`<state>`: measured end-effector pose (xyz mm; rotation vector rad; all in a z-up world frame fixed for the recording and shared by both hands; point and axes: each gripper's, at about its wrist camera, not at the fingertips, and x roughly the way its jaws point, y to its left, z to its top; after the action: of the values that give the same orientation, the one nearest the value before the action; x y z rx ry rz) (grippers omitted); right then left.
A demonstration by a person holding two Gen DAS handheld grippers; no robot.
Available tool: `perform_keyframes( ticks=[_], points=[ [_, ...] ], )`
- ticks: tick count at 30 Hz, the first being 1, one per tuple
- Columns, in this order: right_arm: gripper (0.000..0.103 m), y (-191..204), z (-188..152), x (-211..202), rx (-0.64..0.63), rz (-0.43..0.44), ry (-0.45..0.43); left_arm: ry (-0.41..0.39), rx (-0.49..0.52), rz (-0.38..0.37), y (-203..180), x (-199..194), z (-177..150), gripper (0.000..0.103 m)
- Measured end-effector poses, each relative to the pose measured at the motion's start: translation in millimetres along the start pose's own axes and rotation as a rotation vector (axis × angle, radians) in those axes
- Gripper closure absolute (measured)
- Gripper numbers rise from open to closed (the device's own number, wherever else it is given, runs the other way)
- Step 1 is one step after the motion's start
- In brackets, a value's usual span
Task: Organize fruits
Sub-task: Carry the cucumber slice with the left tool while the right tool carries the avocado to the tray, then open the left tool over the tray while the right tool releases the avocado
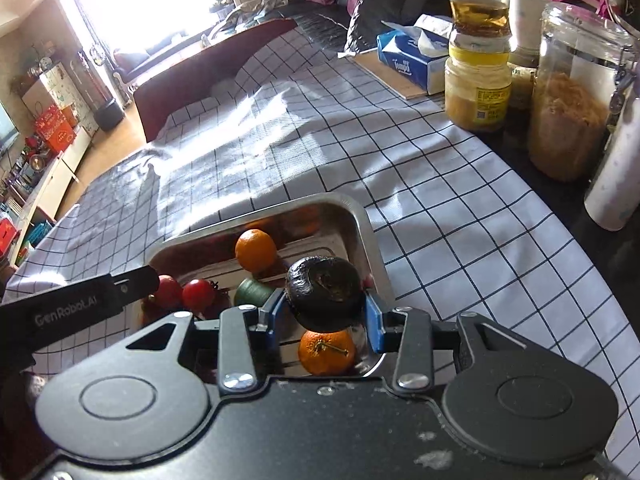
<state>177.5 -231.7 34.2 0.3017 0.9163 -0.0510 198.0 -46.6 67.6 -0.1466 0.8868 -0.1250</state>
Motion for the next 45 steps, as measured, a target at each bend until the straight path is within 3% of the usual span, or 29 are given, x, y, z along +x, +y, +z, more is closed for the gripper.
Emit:
perform_keyframes(
  ticks=[7, 13, 18, 30, 45],
  points=[
    [0.061, 7.0, 2.6, 11.8, -0.017, -0.016, 0.027, 0.028, -0.013, 0.014, 4.1, 9.3, 1.4, 0.061],
    [0.060, 8.2, 0.4, 8.6, -0.029, 0.035, 0.023, 0.024, 0.000, 0.012, 0.8, 7.4, -0.2, 0.060],
    [0.060, 9.4, -4.7, 1.3, -0.043, 0.005, -0.009, 0.029, 0.010, 0.013, -2.4, 8.3, -1.5, 0.060],
    [0.060, 5.7, -15.1, 13.0, -0.071, -0.041, 0.026, 0.066, 0.050, 0.039, -14.1, 20.0, -9.1, 0.059],
    [0.060, 9.0, -20.1, -5.1, -0.084, -0.024, -0.016, 0.048, 0.039, 0.074, -2.7, -3.5, -32.5, 0.058]
  ],
)
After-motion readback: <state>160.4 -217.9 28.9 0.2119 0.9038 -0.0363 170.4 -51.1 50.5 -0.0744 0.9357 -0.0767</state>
